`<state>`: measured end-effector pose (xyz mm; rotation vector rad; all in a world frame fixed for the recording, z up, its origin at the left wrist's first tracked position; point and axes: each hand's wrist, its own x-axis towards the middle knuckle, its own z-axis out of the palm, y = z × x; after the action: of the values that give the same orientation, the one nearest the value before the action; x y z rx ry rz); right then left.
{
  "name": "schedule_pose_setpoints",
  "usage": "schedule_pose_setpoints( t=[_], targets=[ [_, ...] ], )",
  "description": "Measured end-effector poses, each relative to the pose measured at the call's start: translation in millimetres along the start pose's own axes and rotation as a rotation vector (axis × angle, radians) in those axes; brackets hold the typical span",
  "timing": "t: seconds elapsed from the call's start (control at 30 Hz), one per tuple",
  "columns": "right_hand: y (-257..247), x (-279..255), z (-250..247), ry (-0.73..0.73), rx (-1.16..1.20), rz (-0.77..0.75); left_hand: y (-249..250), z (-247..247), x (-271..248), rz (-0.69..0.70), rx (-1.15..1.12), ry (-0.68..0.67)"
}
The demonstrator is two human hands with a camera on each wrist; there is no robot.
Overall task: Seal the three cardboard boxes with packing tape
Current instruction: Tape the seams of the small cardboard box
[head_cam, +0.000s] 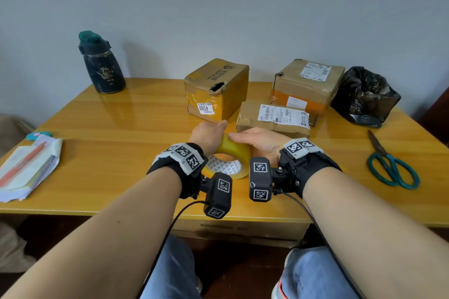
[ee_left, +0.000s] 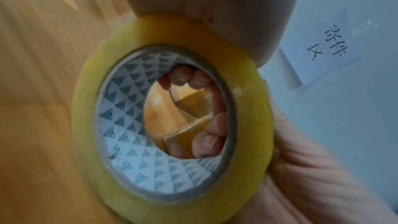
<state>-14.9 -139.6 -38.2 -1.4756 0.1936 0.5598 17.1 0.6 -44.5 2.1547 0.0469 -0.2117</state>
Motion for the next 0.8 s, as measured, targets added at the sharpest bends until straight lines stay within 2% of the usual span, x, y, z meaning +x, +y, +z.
schedule_pose_setpoints(
  t=[0.07, 0.13, 0.3, 0.4, 0.53, 0.8],
  targets=[
    [-1, -2, 1, 0.002, 0.008, 0.011, -4, -1, 5, -0.007, -0.016, 0.043],
    [-2, -4, 3, 0.009, -0.001, 0.02, -8, -2, 7, 0.002, 0.054, 0.028],
    [-8, -1, 6, -0.021, -0.005, 0.049, -12, -3, 8, -0.033, -0.052, 0.024],
    [-8, 0, 4, -0.057, -0.01, 0.047, -8, -3, 7, -0.073, -0.024, 0.001],
    [-7, 6, -2, -0.102, -0.009, 0.019, 3, -4, 5, -0.043, -0.026, 0.016],
    [-10, 8, -1, -0.006, -0.157, -0.086, 7, 9, 10, -0.004, 0.094, 0.083]
  ],
)
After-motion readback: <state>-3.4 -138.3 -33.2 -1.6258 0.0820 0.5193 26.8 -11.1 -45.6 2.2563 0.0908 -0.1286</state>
